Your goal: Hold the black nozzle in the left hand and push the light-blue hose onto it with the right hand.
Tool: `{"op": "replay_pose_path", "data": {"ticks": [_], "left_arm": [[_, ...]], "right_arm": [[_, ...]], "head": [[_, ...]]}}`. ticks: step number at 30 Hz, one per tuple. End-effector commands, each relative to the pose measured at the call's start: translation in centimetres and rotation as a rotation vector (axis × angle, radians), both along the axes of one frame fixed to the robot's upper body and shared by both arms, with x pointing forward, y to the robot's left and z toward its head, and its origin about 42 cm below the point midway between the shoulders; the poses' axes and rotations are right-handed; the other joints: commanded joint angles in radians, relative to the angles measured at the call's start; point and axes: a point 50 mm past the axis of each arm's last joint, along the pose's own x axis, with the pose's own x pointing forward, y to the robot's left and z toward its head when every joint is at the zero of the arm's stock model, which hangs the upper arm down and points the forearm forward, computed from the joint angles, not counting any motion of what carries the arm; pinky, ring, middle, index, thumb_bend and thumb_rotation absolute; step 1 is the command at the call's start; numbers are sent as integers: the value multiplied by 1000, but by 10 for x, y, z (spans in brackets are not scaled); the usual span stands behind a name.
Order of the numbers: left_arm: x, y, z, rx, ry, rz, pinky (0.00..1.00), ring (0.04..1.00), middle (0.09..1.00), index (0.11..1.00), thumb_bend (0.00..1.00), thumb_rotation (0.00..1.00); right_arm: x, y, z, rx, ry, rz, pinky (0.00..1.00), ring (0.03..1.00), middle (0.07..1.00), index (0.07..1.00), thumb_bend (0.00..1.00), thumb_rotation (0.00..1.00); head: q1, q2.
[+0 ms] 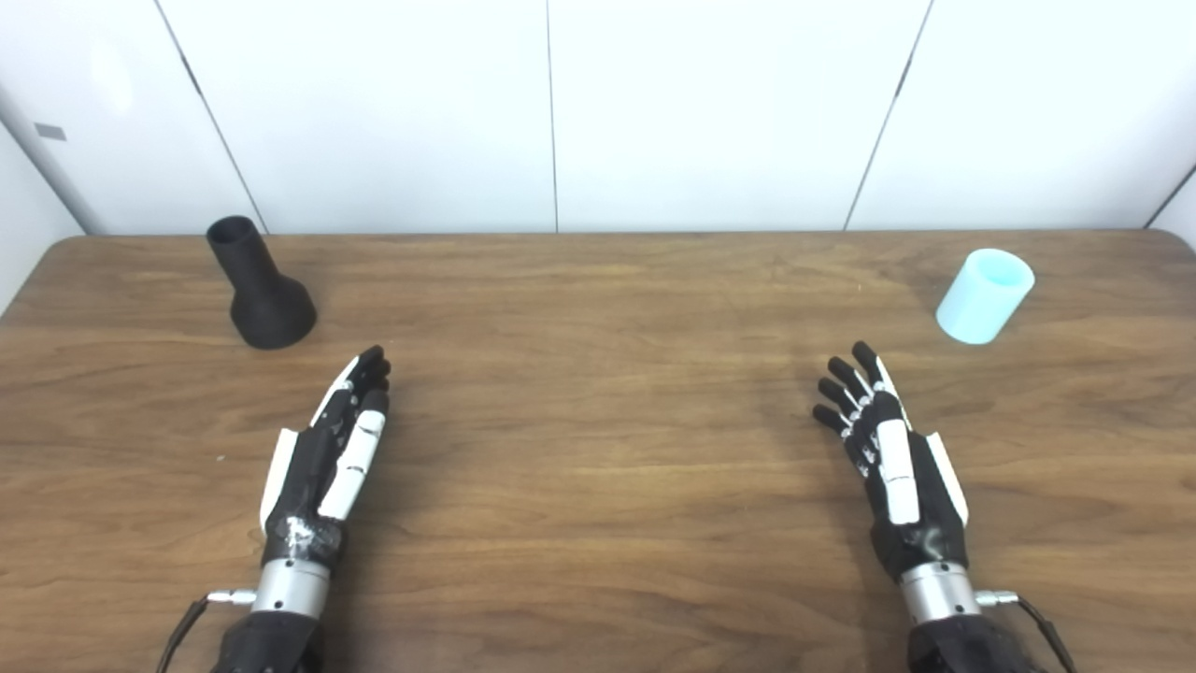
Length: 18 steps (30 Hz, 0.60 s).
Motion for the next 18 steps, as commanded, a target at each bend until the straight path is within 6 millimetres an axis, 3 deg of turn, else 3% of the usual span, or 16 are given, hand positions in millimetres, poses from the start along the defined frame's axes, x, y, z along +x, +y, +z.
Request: {"op": "replay_pose_path", "data": {"ticks": [1, 6, 13, 18], "left_arm": [[-7, -7, -17, -10, 83, 2, 946, 935, 928, 917, 400, 678], [-9, -16, -22, 2, 91, 6, 974, 943, 931, 927, 396, 677], [-8, -23, -30, 36, 76, -6, 924, 927, 923, 924, 329, 661], [-7, -27, -36, 50, 88, -6, 907, 933, 927, 928, 341, 693]], "right_arm": [[-10, -6, -16, 8, 63, 3, 828, 910, 935, 979, 572, 1000], [-13, -15, -22, -22, 74, 10, 831, 924, 952, 995, 562, 1000], [-13, -23, -27, -11, 82, 20, 883, 934, 959, 1000, 530, 1000], [-11, -27, -31, -8, 87, 24, 887, 940, 965, 1000, 540, 1000]], "head": [[10, -6], [72, -65], [124, -129], [157, -166]]}}
